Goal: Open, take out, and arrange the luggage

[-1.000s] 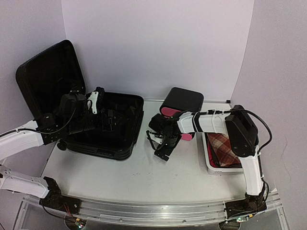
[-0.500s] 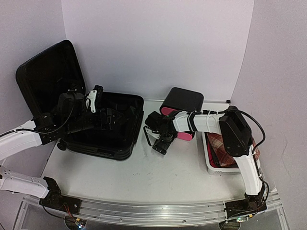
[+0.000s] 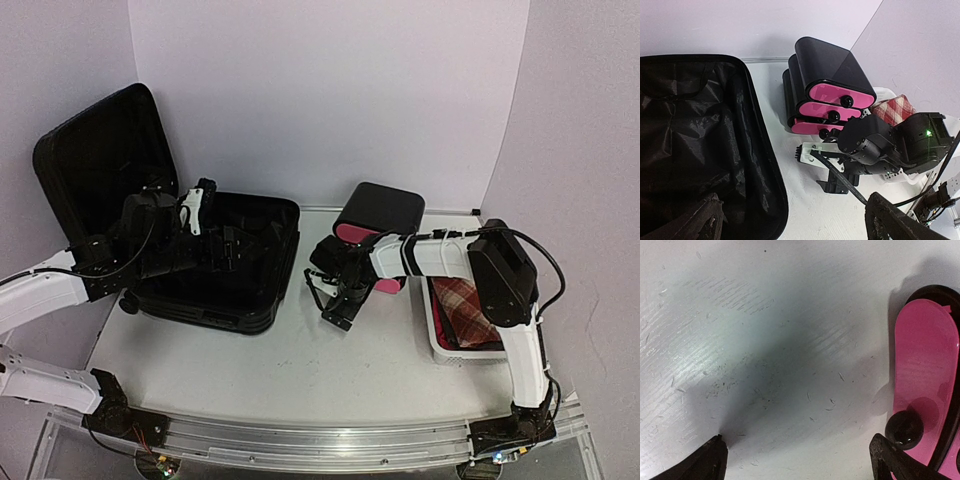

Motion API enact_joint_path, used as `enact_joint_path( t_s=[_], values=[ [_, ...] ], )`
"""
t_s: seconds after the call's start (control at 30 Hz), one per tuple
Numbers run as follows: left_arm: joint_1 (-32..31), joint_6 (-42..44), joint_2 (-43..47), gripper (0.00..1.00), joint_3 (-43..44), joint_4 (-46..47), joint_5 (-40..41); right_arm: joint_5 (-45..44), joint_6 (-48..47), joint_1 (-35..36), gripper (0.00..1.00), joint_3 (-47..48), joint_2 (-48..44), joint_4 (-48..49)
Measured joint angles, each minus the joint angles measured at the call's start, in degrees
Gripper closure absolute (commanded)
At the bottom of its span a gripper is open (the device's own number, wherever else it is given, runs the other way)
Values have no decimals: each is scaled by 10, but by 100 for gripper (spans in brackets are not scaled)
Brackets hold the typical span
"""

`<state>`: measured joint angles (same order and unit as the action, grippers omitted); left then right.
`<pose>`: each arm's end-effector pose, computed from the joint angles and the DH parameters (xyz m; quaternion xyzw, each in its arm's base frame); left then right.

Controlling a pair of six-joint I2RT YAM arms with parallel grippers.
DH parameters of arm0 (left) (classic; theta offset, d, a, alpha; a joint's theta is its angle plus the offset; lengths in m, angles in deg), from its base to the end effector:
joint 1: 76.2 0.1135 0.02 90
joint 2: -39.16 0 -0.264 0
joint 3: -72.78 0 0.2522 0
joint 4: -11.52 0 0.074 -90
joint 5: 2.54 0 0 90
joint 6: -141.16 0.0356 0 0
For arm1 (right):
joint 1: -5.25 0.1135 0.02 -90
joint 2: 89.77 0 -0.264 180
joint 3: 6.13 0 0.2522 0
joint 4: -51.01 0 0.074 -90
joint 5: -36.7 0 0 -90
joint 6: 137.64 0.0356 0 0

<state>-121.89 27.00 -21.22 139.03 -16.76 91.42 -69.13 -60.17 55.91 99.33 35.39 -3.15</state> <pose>0.1706 -0.1712 0.3270 0.1362 0.8195 -0.2947 0.4722 0.2862 0.3338 0.1403 -0.4973 0.8454 -0.0834 0.1760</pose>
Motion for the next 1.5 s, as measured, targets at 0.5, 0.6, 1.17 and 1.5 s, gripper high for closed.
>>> enact_joint_path(
  t_s=[0.5, 0.6, 1.17, 1.5],
  values=[
    [0, -13, 1, 1, 0, 0, -7, -87, 11, -10, 2, 4, 8, 15],
    [0, -14, 1, 1, 0, 0, -8, -107, 10, -10, 2, 10, 14, 23],
    [0, -14, 3, 1, 0, 0, -8, -109, -10, -15, 2, 1, 8, 35],
    [0, -1, 3, 1, 14, -14, 7, 78, 41, -9, 2, -106, -182, -44]
  ],
)
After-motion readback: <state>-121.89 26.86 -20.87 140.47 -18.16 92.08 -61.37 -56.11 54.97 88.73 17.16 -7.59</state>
